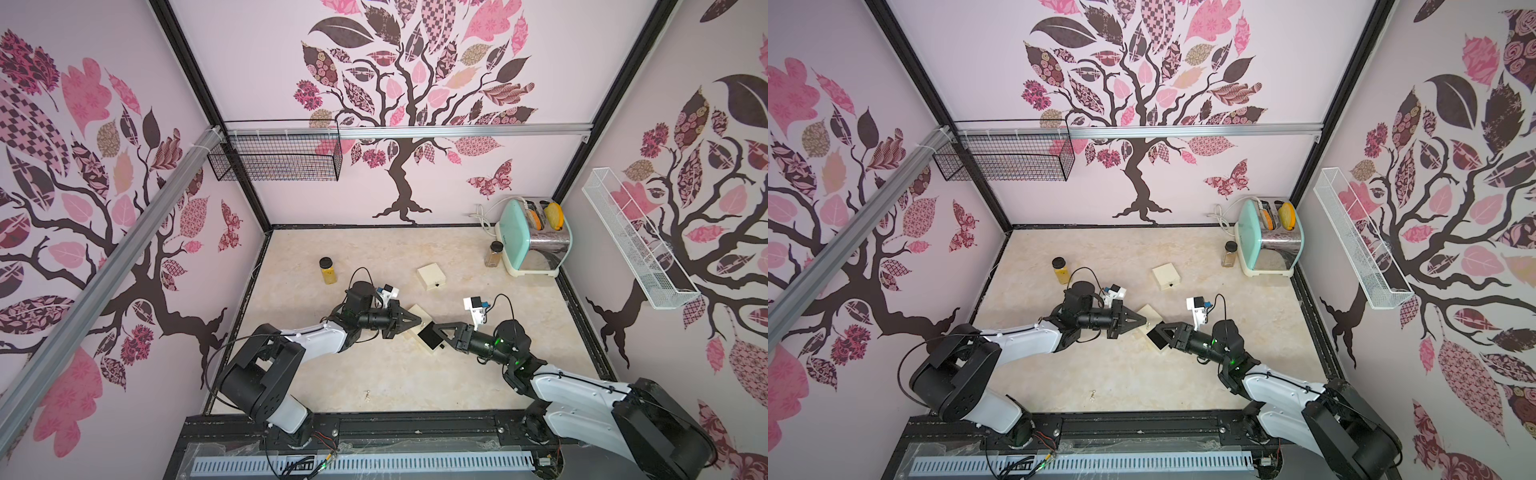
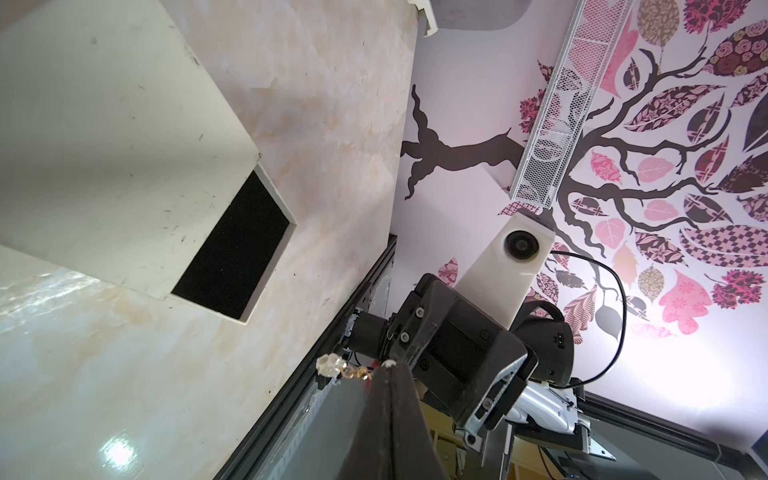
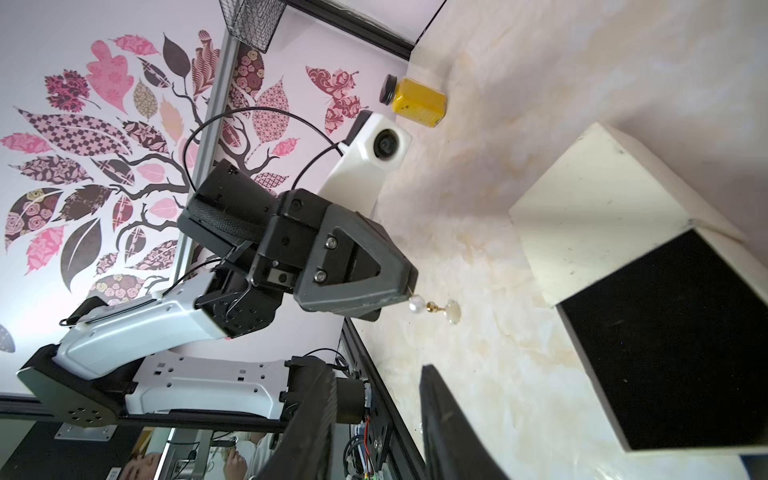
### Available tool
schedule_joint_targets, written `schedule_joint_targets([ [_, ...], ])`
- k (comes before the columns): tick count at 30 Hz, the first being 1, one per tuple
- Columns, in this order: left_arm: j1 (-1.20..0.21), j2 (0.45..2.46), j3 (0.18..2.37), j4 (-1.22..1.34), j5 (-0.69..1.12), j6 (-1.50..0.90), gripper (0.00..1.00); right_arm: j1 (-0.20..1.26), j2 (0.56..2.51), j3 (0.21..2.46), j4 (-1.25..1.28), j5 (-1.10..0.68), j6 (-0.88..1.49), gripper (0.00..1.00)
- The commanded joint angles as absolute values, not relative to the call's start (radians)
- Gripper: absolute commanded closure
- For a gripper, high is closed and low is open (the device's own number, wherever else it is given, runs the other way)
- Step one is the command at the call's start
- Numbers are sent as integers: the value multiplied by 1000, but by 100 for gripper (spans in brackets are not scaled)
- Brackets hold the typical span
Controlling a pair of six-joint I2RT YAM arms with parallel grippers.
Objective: Place the earrings into the drawer-style jewelry box
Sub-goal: Pick up the earring from the center of the board.
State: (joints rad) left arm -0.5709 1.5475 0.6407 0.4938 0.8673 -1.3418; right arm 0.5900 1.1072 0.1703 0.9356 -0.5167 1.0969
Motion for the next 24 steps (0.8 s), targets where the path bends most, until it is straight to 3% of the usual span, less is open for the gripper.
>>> schedule_joint_targets([
  [1, -572, 1558, 630, 570, 862, -1377, 100, 583, 1148, 175, 1059, -557, 1109, 66],
  [9, -572, 1556, 626, 591, 867, -1390, 100, 582, 1297, 199, 1196, -586, 1131, 67],
  [24, -574, 1546, 617, 598, 867, -1391, 100, 580, 1392, 252, 1245, -595, 1118, 68],
])
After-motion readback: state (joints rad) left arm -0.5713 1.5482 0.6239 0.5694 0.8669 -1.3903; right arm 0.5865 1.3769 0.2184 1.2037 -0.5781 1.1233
